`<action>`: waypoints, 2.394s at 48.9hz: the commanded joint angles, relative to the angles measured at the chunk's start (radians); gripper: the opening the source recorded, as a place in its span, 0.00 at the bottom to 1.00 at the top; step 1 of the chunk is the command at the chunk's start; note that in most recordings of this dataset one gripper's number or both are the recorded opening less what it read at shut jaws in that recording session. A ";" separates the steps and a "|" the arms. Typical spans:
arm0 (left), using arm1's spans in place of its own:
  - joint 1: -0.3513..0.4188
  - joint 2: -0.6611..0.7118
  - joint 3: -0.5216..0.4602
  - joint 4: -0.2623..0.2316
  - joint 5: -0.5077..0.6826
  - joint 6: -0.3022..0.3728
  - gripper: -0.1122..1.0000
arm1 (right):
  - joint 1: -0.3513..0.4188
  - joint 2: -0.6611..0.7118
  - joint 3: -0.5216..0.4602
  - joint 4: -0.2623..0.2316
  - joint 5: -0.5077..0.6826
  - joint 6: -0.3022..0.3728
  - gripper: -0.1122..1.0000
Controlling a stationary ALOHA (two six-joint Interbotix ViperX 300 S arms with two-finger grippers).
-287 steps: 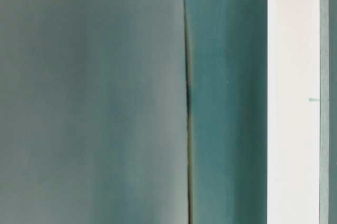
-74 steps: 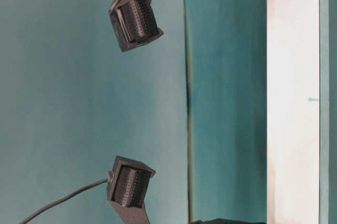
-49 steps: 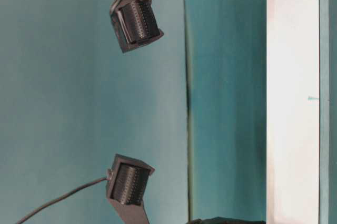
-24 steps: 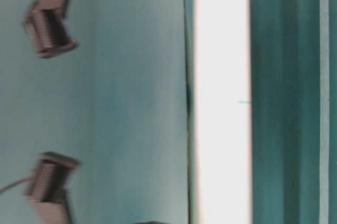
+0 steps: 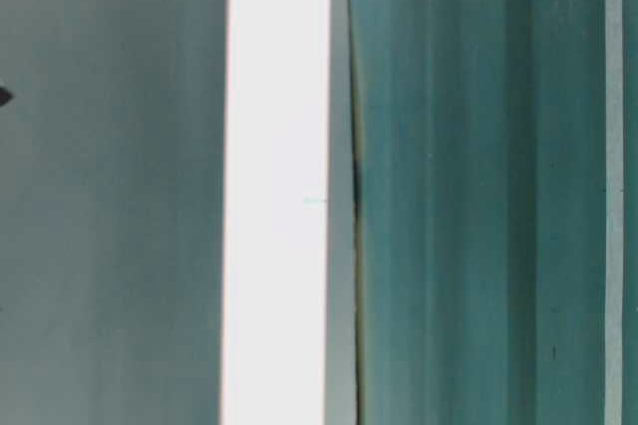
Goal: Lift a wooden board with both hands.
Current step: 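Lift the board upward and back with both grippers together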
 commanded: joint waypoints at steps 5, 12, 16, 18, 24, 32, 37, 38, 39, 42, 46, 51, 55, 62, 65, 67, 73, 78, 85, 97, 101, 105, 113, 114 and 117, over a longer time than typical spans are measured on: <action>0.002 -0.026 -0.092 -0.002 0.060 -0.002 0.26 | -0.003 -0.011 -0.092 -0.002 0.075 0.000 0.29; 0.008 -0.037 -0.146 -0.002 0.117 -0.002 0.26 | -0.005 -0.014 -0.167 -0.002 0.178 0.002 0.29; 0.014 -0.044 -0.183 -0.005 0.149 -0.002 0.26 | -0.005 -0.014 -0.210 -0.002 0.230 0.002 0.29; 0.015 -0.048 -0.201 -0.005 0.164 -0.002 0.26 | -0.005 -0.014 -0.233 -0.002 0.253 0.002 0.29; 0.020 -0.052 -0.264 -0.002 0.235 -0.002 0.26 | -0.005 -0.014 -0.305 -0.002 0.305 0.002 0.29; 0.020 -0.048 -0.337 -0.002 0.322 -0.002 0.26 | -0.005 -0.014 -0.391 -0.002 0.380 0.003 0.29; 0.020 -0.044 -0.382 -0.002 0.354 -0.002 0.26 | -0.005 -0.011 -0.437 -0.002 0.431 0.005 0.29; 0.020 -0.043 -0.391 -0.002 0.359 -0.002 0.26 | -0.005 -0.012 -0.445 -0.002 0.439 0.005 0.29; 0.020 -0.041 -0.399 -0.002 0.364 -0.002 0.26 | -0.005 -0.012 -0.453 -0.002 0.440 0.005 0.29; 0.020 -0.037 -0.431 -0.005 0.382 -0.003 0.26 | -0.005 -0.014 -0.469 -0.002 0.442 0.008 0.29; 0.020 -0.028 -0.468 -0.002 0.413 -0.003 0.26 | -0.005 -0.014 -0.495 -0.002 0.446 0.009 0.29; 0.020 -0.015 -0.512 -0.002 0.460 -0.005 0.26 | -0.005 -0.014 -0.528 -0.002 0.448 0.009 0.29; 0.020 -0.008 -0.538 -0.002 0.465 -0.005 0.26 | -0.009 -0.015 -0.538 -0.002 0.448 0.009 0.29; 0.021 -0.002 -0.554 -0.002 0.463 -0.005 0.26 | -0.011 -0.014 -0.540 -0.002 0.449 0.009 0.29; 0.023 -0.003 -0.554 -0.005 0.465 -0.005 0.26 | -0.011 -0.014 -0.543 -0.002 0.449 0.009 0.29; 0.025 -0.003 -0.554 -0.002 0.465 -0.005 0.26 | -0.011 -0.014 -0.546 -0.002 0.451 0.009 0.29; 0.025 -0.003 -0.558 -0.002 0.465 -0.005 0.26 | -0.014 -0.014 -0.555 0.011 0.451 0.009 0.29; 0.026 -0.002 -0.565 -0.002 0.465 -0.005 0.26 | -0.017 -0.014 -0.565 0.012 0.453 0.009 0.29; 0.028 -0.002 -0.578 -0.005 0.465 -0.005 0.26 | -0.017 -0.014 -0.574 0.012 0.454 0.009 0.29; 0.028 0.002 -0.580 -0.002 0.463 -0.005 0.26 | -0.020 -0.014 -0.572 0.012 0.454 0.009 0.29; 0.031 0.002 -0.580 -0.002 0.463 -0.005 0.26 | -0.023 -0.014 -0.568 0.012 0.454 0.009 0.29; 0.031 0.002 -0.578 -0.002 0.463 -0.005 0.26 | -0.026 -0.014 -0.560 0.012 0.454 0.008 0.29; 0.034 0.006 -0.554 -0.005 0.463 -0.005 0.26 | -0.028 -0.012 -0.518 0.012 0.448 0.005 0.29; 0.035 0.008 -0.548 -0.002 0.462 -0.005 0.26 | -0.026 -0.011 -0.509 0.012 0.446 0.005 0.29; 0.034 0.014 -0.523 -0.002 0.453 -0.006 0.26 | -0.025 -0.006 -0.483 0.012 0.440 0.005 0.29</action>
